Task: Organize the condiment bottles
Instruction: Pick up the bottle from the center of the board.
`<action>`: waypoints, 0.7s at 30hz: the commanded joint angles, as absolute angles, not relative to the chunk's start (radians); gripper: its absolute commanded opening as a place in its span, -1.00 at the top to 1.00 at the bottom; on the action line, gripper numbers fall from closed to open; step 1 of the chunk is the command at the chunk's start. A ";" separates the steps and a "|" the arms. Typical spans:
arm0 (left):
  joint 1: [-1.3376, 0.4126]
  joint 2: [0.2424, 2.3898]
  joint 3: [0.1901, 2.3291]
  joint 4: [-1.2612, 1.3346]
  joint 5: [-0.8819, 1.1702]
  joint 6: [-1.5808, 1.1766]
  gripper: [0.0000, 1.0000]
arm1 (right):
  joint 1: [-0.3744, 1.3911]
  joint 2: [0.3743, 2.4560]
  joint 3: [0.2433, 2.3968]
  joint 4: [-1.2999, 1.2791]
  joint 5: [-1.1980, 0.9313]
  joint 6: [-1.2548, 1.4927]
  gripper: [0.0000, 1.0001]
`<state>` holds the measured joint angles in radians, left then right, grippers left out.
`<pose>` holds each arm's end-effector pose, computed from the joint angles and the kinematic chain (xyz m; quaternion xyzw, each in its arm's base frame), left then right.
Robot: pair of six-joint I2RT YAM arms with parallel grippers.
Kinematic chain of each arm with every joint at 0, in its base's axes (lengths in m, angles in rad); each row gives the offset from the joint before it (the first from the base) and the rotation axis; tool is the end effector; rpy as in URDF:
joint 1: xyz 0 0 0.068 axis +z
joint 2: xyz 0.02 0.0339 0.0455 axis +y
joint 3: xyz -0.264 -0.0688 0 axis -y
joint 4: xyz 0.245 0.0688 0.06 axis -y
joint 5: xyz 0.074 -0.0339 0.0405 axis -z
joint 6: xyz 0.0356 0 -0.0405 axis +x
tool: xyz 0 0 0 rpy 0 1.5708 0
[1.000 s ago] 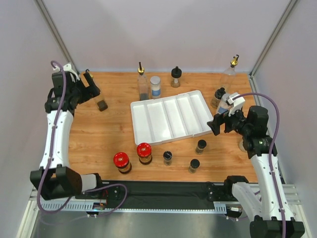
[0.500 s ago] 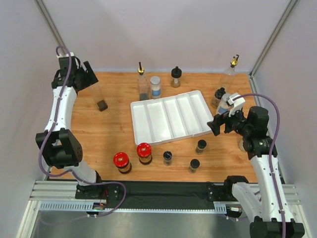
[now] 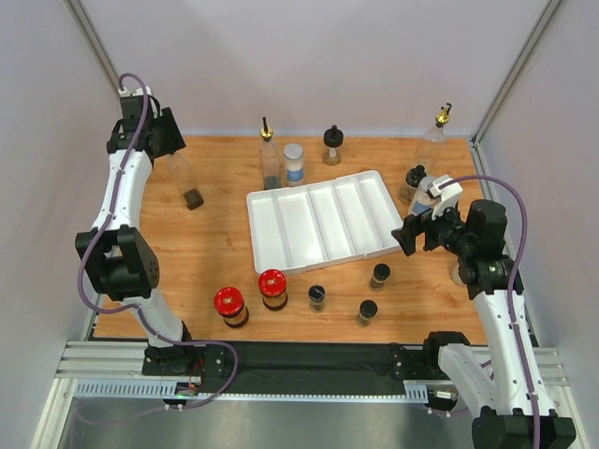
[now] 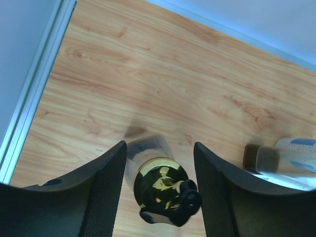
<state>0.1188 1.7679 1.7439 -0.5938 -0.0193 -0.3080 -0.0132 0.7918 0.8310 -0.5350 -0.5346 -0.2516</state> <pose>0.4045 0.0490 0.3630 -0.1925 0.8675 -0.0348 0.4574 0.1692 0.0159 0.3211 -0.2328 0.8065 0.1597 0.5194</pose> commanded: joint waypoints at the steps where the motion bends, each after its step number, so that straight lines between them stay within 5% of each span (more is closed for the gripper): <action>1: 0.094 1.766 1.789 -0.575 -0.063 -0.259 -0.27 | -0.008 0.792 0.827 -0.512 -0.523 -0.264 -1.00; 10: 0.061 1.766 1.793 -0.591 -0.124 -0.213 0.08 | -0.008 0.790 0.827 -0.512 -0.520 -0.264 -1.00; 13: 0.057 1.766 1.801 -0.591 -0.126 -0.206 0.43 | -0.008 0.787 0.827 -0.514 -0.519 -0.265 -1.00; 16: 0.055 1.764 1.828 -0.600 -0.114 -0.202 1.00 | -0.008 0.785 0.827 -0.512 -0.517 -0.267 -1.00; 21: 0.057 1.741 1.878 -0.615 -0.069 -0.215 1.00 | -0.008 0.784 0.825 -0.514 -0.511 -0.268 -1.00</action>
<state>0.0593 1.7828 1.7954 -0.6464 -0.0967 -0.2287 -0.0132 0.7921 0.8310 -0.5350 -0.5243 -0.2527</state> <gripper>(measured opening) 0.463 0.998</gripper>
